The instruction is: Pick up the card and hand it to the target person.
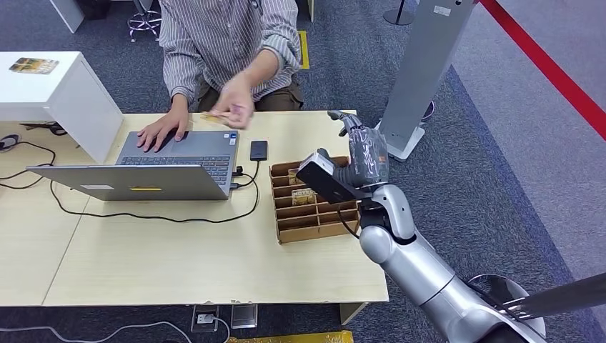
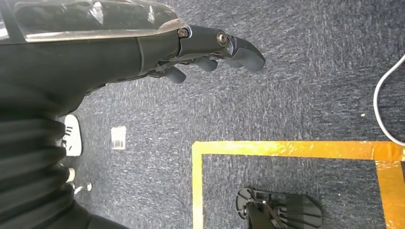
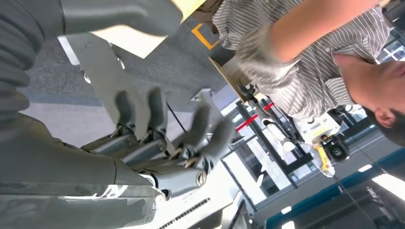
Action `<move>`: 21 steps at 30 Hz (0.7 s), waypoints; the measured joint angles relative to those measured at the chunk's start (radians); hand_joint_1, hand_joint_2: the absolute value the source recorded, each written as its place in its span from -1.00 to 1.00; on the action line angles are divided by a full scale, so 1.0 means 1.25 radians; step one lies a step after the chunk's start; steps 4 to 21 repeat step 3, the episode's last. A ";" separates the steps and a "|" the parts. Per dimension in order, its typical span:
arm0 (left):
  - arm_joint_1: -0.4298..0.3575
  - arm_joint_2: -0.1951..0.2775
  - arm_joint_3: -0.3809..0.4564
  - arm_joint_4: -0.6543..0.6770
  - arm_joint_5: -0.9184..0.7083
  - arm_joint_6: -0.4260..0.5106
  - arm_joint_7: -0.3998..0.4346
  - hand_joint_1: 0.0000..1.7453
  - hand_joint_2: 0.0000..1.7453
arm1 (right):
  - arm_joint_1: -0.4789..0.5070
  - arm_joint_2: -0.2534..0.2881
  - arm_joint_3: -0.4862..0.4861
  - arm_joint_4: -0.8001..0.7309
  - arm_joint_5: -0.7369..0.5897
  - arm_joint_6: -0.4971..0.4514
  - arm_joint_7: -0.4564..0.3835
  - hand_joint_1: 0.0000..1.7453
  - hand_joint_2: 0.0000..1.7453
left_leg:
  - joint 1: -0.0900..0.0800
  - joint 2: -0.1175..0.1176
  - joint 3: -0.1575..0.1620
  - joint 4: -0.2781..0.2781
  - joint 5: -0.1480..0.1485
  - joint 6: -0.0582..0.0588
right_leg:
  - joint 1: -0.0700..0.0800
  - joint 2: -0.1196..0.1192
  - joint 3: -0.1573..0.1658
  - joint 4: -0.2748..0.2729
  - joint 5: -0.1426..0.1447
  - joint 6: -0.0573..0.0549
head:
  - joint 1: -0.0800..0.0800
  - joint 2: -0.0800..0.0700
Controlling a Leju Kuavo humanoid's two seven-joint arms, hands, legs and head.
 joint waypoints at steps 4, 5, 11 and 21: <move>0.002 0.000 0.000 0.000 0.007 0.004 -0.001 -1.00 -1.00 | 0.002 0.001 0.000 0.003 -0.027 -0.004 0.000 -1.00 1.00 | 0.000 0.000 0.000 0.000 0.000 0.000 | 0.000 0.000 0.000 0.000 0.000 0.000 | 0.000 0.000; 0.002 0.000 0.000 0.000 0.007 0.004 -0.001 -1.00 -1.00 | 0.002 0.001 0.000 0.003 -0.027 -0.004 0.000 -1.00 1.00 | 0.000 0.000 0.000 0.000 0.000 0.000 | 0.000 0.000 0.000 0.000 0.000 0.000 | 0.000 0.000; 0.002 0.000 0.000 0.000 0.007 0.004 -0.001 -1.00 -1.00 | 0.002 0.001 0.000 0.003 -0.027 -0.004 0.000 -1.00 1.00 | 0.000 0.000 0.000 0.000 0.000 0.000 | 0.000 0.000 0.000 0.000 0.000 0.000 | 0.000 0.000; 0.002 0.000 0.000 0.000 0.007 0.004 -0.001 -1.00 -1.00 | 0.002 0.001 0.000 0.003 -0.027 -0.004 0.000 -1.00 1.00 | 0.000 0.000 0.000 0.000 0.000 0.000 | 0.000 0.000 0.000 0.000 0.000 0.000 | 0.000 0.000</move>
